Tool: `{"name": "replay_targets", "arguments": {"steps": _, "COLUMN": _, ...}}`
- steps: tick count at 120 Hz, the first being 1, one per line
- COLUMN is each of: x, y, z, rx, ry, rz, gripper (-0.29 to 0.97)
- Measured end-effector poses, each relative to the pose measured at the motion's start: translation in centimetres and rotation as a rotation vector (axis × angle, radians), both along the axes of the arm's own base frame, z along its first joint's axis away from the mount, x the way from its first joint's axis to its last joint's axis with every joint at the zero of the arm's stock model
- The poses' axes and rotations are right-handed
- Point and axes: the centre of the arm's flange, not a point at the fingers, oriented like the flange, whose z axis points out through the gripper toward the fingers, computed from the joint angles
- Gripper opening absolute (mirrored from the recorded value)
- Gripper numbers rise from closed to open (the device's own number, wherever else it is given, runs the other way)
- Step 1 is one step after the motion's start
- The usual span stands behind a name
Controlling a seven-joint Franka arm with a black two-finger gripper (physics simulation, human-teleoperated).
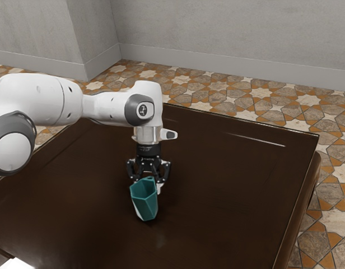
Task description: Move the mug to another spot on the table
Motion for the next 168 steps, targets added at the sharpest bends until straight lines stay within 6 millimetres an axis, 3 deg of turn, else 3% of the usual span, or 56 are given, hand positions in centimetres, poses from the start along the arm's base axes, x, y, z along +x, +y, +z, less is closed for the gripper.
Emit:
{"name": "replay_targets", "arguments": {"steps": 77, "x": 0.0, "y": 0.0, "z": 0.2, "rx": 0.007, "ry": -0.002, "rz": -0.013, "gripper": 0.10}}
{"name": "replay_targets", "arguments": {"steps": 93, "x": 0.1, "y": 0.2, "z": 0.7, "rx": 0.030, "ry": 0.001, "rz": -0.032, "gripper": 0.08}}
{"name": "replay_targets", "arguments": {"steps": 106, "x": 0.7, "y": 0.6, "z": 2.2, "rx": 0.065, "ry": -0.013, "rz": -0.057, "gripper": 0.07}}
{"name": "replay_targets", "arguments": {"steps": 135, "x": 2.5, "y": 2.8, "z": 2.8, "rx": 0.137, "ry": -0.012, "rz": -0.098, "gripper": 0.05}}
{"name": "replay_targets", "arguments": {"steps": 168, "x": 4.8, "y": 7.1, "z": 2.3, "rx": 0.155, "ry": -0.011, "rz": -0.114, "gripper": 0.06}}
